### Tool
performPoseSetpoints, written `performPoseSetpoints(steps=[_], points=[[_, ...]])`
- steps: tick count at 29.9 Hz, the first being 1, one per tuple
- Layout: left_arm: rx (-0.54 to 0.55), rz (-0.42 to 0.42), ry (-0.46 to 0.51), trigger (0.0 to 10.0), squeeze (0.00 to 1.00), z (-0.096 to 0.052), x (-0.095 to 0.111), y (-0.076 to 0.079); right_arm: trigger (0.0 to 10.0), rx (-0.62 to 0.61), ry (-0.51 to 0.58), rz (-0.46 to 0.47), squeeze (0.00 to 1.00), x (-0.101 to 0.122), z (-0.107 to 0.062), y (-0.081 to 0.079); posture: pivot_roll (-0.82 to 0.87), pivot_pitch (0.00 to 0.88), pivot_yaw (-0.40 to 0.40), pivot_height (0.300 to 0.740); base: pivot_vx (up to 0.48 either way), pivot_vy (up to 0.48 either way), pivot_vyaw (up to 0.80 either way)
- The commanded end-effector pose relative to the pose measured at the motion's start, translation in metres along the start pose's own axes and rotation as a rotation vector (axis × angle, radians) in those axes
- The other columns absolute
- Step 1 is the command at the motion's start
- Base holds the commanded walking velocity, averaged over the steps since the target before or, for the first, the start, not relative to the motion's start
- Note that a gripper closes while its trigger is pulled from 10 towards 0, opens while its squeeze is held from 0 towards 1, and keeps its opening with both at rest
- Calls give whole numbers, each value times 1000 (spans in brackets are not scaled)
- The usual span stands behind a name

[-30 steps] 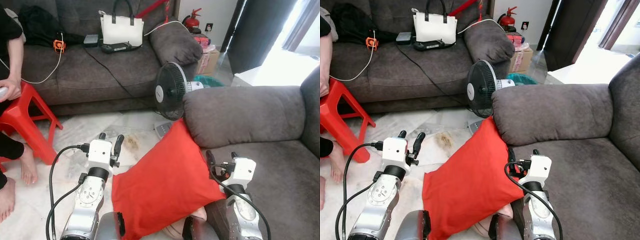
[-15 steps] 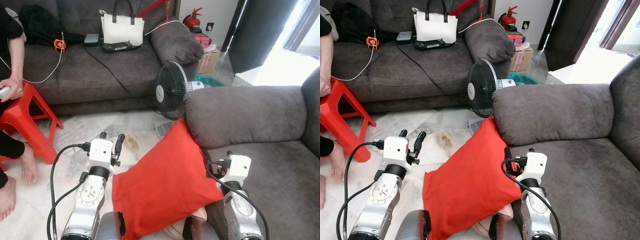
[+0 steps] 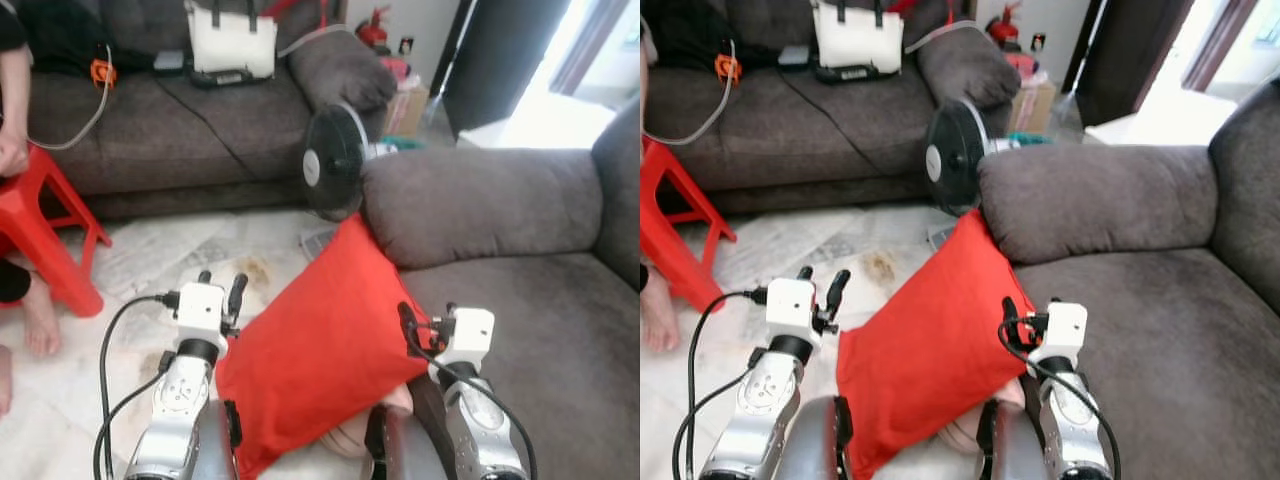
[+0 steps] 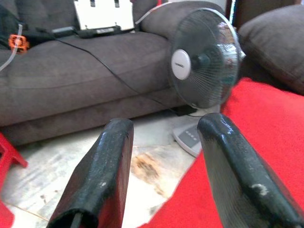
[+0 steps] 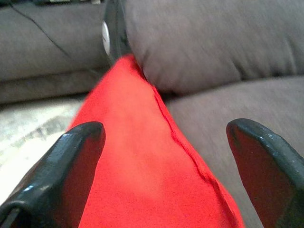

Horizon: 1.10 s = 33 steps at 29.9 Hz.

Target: Move the pillow to the sofa from floor

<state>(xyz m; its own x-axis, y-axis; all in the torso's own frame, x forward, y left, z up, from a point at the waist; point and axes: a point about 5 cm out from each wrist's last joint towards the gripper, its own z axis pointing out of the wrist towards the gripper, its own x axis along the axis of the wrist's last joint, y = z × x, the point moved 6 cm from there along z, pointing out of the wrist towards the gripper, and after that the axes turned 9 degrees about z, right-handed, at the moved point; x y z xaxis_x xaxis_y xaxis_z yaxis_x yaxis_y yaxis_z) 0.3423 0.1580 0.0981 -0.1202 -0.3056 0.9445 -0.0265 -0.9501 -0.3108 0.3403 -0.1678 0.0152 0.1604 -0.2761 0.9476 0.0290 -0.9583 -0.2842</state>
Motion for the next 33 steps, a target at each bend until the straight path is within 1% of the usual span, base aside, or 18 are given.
performPoseSetpoints(steps=[1,4,7,8,13,14,15,17,20,24,26,29,33], points=[[-15,2,-5,10000,0,0,0,5,10000,-4,-37,-22,0,-2,3,4,114,59,-131,514,0,0,0],[-12,-10,-7,10000,0,1,0,4,10000,-11,-56,-6,0,-6,4,5,118,59,-133,514,0,0,0],[-15,-14,-8,10000,0,1,0,5,10000,-14,-85,39,0,-11,5,5,120,59,-136,514,0,0,0],[-18,-17,-10,10000,0,1,0,6,10000,-5,-106,61,0,-13,6,4,119,59,-139,514,0,0,0],[-22,-23,-13,10000,0,0,0,7,10000,11,-146,99,0,-18,11,-1,122,61,-144,514,0,0,0],[-22,-27,-13,10000,0,0,0,8,10000,10,-153,124,0,-18,14,-3,124,60,-147,514,0,0,0],[-22,-27,-13,10000,0,0,0,8,10000,10,-153,124,0,-18,14,-3,124,60,-147,514,0,0,0],[-20,-40,-14,10000,0,0,1,9,10000,4,-172,133,0,-17,20,-4,133,63,-157,514,0,0,0],[-20,-42,-14,10000,0,0,1,10,10000,4,-176,136,0,-16,21,-4,137,65,-164,514,0,0,0],[-9,-43,-15,10000,0,-1,2,9,10000,-3,-186,136,0,-12,26,-4,152,72,-180,514,0,0,0],[4,-46,-16,10000,0,-3,2,6,10000,-14,-157,143,0,-3,32,-4,161,76,-188,514,0,0,0],[13,-49,-17,10000,0,-5,1,4,10000,-21,-135,158,0,4,35,-4,162,78,-194,514,0,0,0],[20,-52,-20,10000,0,-7,0,4,10000,-30,-104,154,0,16,41,-2,165,81,-200,514,0,0,0]])
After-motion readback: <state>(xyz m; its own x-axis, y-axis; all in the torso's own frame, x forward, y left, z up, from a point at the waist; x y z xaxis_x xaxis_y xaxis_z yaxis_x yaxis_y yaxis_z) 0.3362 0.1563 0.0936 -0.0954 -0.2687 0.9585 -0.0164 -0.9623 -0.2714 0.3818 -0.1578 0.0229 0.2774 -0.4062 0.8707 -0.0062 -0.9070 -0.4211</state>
